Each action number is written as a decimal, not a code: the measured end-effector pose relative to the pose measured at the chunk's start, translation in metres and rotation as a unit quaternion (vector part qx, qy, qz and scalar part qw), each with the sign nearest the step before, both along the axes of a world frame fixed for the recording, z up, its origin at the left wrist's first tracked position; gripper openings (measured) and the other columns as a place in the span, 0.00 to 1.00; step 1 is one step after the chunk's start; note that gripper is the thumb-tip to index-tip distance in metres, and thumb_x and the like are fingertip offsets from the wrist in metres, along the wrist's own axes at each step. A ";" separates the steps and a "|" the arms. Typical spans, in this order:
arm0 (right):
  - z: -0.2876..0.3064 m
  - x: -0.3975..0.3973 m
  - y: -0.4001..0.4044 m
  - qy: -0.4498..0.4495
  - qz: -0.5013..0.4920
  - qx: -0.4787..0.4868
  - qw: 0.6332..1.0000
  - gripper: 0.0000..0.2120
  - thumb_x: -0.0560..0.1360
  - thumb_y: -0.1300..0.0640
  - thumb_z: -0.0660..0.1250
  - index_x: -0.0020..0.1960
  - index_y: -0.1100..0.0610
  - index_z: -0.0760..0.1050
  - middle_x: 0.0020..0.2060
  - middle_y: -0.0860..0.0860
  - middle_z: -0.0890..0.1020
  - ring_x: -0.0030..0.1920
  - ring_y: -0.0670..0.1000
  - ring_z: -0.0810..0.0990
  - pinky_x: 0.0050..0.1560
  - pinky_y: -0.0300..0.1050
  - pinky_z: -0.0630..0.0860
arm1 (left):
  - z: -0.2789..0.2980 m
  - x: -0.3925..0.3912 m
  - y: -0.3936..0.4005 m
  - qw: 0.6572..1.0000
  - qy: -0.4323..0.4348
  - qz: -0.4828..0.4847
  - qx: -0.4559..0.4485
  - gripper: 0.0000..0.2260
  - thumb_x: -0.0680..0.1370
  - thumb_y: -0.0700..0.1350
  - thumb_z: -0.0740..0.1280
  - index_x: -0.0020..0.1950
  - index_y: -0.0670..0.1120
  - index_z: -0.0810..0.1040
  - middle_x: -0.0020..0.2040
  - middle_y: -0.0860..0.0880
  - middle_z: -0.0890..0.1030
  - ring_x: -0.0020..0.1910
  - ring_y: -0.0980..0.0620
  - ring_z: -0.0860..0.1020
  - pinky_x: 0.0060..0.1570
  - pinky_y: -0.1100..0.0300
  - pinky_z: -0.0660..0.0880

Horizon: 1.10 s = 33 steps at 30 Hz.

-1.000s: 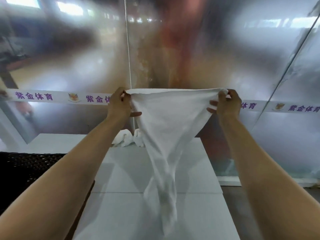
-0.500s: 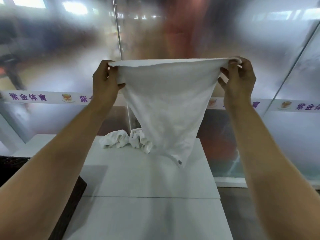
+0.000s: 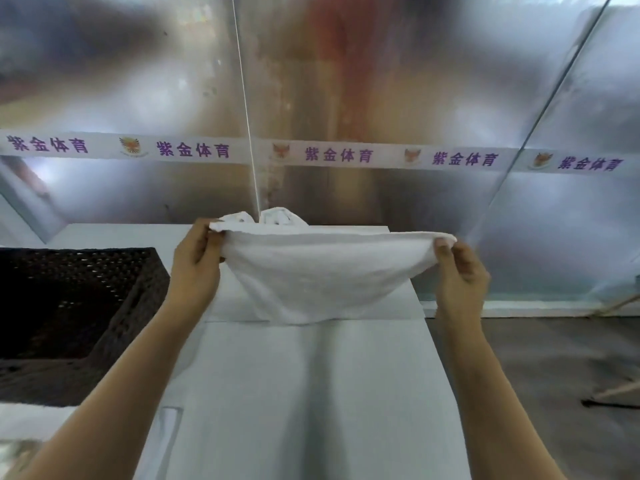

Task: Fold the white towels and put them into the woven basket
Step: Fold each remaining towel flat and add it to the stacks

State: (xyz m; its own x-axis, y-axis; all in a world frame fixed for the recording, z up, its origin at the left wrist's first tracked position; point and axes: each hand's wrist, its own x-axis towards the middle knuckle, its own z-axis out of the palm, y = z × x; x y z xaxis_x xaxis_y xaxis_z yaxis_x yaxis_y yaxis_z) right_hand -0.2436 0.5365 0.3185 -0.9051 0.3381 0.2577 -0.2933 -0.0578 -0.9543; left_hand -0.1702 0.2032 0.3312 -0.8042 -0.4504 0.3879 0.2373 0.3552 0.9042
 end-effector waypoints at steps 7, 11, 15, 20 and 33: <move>-0.085 0.117 0.001 -0.108 0.018 0.012 0.994 0.06 0.81 0.56 0.69 0.45 0.53 0.81 0.36 0.47 0.80 0.41 0.47 0.77 0.47 0.50 0.73 | -0.089 0.129 -0.008 0.993 -0.117 -0.012 -0.010 0.10 0.85 0.42 0.58 0.48 0.49 0.77 0.37 0.59 0.78 0.37 0.61 0.73 0.40 0.60 0.70; -0.117 0.183 0.002 -0.162 0.014 0.018 0.987 0.05 0.80 0.57 0.69 0.46 0.52 0.81 0.36 0.46 0.81 0.40 0.45 0.78 0.45 0.45 0.74 | -0.130 0.195 -0.005 0.987 -0.161 -0.029 0.003 0.14 0.85 0.44 0.59 0.39 0.51 0.71 0.32 0.57 0.72 0.33 0.59 0.68 0.35 0.62 0.65; -0.144 0.237 0.004 -0.219 0.013 0.014 0.976 0.04 0.80 0.56 0.69 0.48 0.55 0.80 0.39 0.47 0.83 0.42 0.48 0.80 0.43 0.45 0.76 | -0.168 0.239 -0.003 0.971 -0.239 -0.015 -0.020 0.15 0.85 0.48 0.60 0.37 0.53 0.67 0.30 0.54 0.69 0.32 0.55 0.66 0.34 0.57 0.64; -0.156 0.263 0.009 -0.266 0.004 0.012 0.964 0.04 0.79 0.56 0.69 0.46 0.54 0.81 0.41 0.48 0.86 0.44 0.52 0.81 0.48 0.48 0.76 | -0.183 0.264 0.005 0.954 -0.295 -0.034 -0.036 0.14 0.84 0.47 0.60 0.39 0.47 0.66 0.31 0.51 0.67 0.31 0.55 0.66 0.35 0.56 0.63; -0.192 0.190 -0.004 -0.332 0.077 0.049 0.939 0.05 0.80 0.54 0.70 0.47 0.54 0.82 0.39 0.46 0.85 0.42 0.48 0.81 0.47 0.43 0.77 | -0.211 0.226 0.011 0.896 -0.421 -0.095 0.108 0.12 0.85 0.45 0.59 0.44 0.43 0.74 0.37 0.45 0.78 0.36 0.46 0.78 0.35 0.50 0.79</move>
